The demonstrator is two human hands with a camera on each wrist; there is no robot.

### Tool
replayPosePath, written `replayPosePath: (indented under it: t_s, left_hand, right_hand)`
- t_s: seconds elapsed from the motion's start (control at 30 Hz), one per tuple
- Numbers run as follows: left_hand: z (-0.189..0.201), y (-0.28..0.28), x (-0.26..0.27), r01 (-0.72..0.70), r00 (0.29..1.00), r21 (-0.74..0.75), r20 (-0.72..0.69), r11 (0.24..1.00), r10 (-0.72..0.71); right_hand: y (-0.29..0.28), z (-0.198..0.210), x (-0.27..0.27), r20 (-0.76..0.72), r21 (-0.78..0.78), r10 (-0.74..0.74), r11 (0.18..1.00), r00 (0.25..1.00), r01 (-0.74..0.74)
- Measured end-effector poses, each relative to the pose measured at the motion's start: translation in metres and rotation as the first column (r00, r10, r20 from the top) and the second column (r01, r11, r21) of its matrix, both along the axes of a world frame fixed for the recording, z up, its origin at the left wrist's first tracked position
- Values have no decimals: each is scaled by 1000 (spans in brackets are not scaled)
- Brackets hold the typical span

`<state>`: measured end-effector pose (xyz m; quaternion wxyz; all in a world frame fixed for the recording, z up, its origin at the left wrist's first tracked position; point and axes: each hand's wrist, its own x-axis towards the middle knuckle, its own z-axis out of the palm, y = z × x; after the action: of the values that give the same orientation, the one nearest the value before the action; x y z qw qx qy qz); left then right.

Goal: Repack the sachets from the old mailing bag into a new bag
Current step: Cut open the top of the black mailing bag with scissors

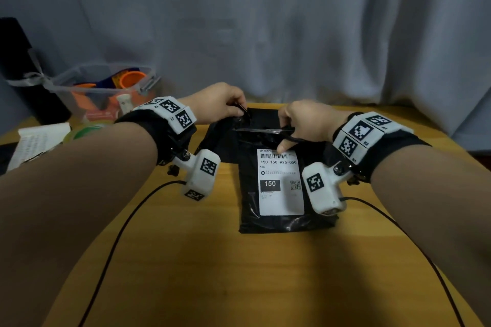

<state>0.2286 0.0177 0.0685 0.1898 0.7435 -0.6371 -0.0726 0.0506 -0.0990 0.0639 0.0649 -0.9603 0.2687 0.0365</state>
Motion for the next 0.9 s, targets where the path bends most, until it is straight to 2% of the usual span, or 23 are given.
replayPosePath:
  t_s: [0.13,0.2,0.27,0.4,0.57,0.77,0.9]
  left_hand:
    - [-2,5,3,-100,992,-80,-81,992,93]
    - [1,9,4,-158,980,-128,-144,979,140]
    - [6,14,3,-205,963,-179,-211,962,166]
    - [23,20,-10,-291,925,-284,-328,914,192]
    - [25,21,-60,-297,831,-356,-554,886,56]
    - [-4,-3,-145,-234,754,-313,-656,921,-32]
    - [-13,-22,-197,-161,684,-297,-721,941,-110]
  right_hand:
    - [5,-6,5,-20,-7,8,1000,1000,-8]
    - [8,-9,6,27,-9,2,1000,1000,-2]
    - [10,-10,5,85,52,-35,998,996,30]
    - [10,-2,-14,60,83,-120,990,991,115]
    - [-1,8,-67,48,159,-306,942,951,295]
    - [-14,1,-150,24,224,-519,836,855,501]
    - [-15,-10,-202,96,237,-580,803,809,547]
